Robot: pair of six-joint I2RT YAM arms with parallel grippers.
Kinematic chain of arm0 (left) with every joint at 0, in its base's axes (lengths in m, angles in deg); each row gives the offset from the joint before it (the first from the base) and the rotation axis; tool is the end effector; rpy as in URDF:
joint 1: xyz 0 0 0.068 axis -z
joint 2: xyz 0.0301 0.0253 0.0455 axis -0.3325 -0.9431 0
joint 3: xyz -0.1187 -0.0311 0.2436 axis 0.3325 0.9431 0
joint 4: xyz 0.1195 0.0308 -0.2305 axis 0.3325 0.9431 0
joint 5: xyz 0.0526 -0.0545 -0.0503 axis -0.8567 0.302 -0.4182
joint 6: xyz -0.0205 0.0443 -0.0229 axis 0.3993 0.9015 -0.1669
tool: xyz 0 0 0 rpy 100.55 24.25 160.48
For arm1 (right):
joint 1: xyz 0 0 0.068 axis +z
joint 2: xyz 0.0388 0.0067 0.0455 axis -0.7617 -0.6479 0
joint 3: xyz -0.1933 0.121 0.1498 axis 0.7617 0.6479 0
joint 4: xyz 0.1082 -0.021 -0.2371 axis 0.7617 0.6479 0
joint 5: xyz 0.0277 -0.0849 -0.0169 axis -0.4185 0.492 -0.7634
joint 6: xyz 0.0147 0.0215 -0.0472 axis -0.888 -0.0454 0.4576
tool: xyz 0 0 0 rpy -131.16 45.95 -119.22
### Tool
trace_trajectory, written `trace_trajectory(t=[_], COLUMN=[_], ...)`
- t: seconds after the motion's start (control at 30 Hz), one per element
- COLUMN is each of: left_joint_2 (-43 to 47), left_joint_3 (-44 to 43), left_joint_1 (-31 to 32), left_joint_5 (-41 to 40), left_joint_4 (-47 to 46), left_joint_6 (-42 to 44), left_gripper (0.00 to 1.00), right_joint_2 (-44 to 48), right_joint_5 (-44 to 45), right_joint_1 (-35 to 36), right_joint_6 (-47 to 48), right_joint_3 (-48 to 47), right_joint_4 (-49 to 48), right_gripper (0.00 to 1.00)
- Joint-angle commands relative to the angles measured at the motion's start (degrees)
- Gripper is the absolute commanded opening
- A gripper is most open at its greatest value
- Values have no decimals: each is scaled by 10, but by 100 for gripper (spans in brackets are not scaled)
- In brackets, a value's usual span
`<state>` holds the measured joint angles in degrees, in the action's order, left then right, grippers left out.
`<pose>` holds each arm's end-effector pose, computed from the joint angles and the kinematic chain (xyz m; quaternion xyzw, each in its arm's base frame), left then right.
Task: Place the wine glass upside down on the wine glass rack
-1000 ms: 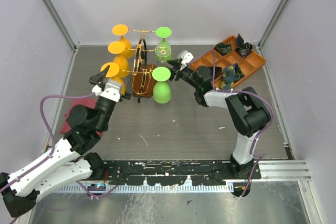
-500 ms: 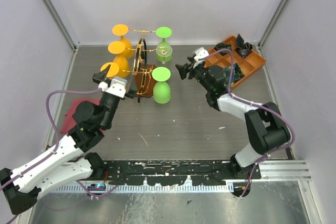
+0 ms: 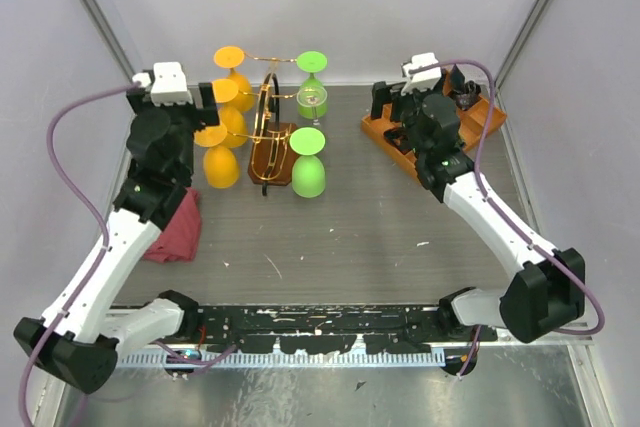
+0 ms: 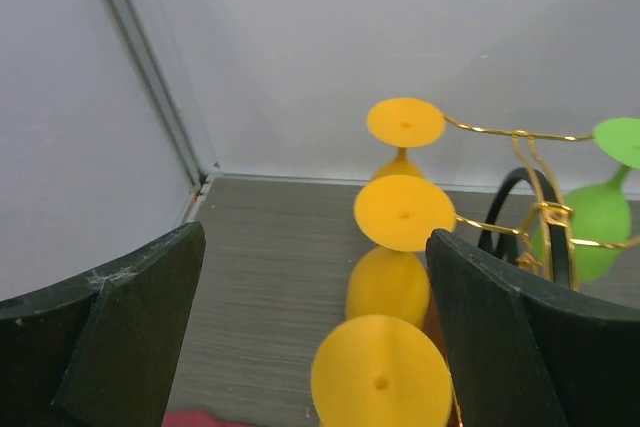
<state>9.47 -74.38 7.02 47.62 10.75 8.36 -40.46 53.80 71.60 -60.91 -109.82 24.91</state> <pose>0.2081 -0.0826 0.4284 -0.0052 0.6649 0.0670 0.7439 0.2923 0.1120 0.3736 -0.1089 0.6722 0.0492 0.7306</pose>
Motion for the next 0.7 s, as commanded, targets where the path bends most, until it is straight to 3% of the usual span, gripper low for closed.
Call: trace_trajectory(t=[0.0, 0.1, 0.27, 0.53, 0.67], left_joint_2=[-55, -86, -99, -124, -109], left_joint_3=[-87, -135, -150, -183, -139], left_joint_1=[-67, -114, -169, -200, -201], left_joint_5=[9, 33, 91, 91, 86], left_joint_4=[153, 200, 200, 177, 153], left_joint_6=[-104, -128, -172, -201, -224], left_gripper=[98, 98, 98, 98, 98], right_joint_2=[22, 15, 40, 81, 92], right_joint_5=[109, 154, 165, 134, 141], right_joint_1=[-4, -3, -3, -3, -3], right_joint_6=[7, 2, 1, 21, 16], right_joint_3=[-85, -122, -123, -148, -146], right_joint_4=[121, 182, 208, 240, 240], right_gripper=[100, 100, 100, 100, 100])
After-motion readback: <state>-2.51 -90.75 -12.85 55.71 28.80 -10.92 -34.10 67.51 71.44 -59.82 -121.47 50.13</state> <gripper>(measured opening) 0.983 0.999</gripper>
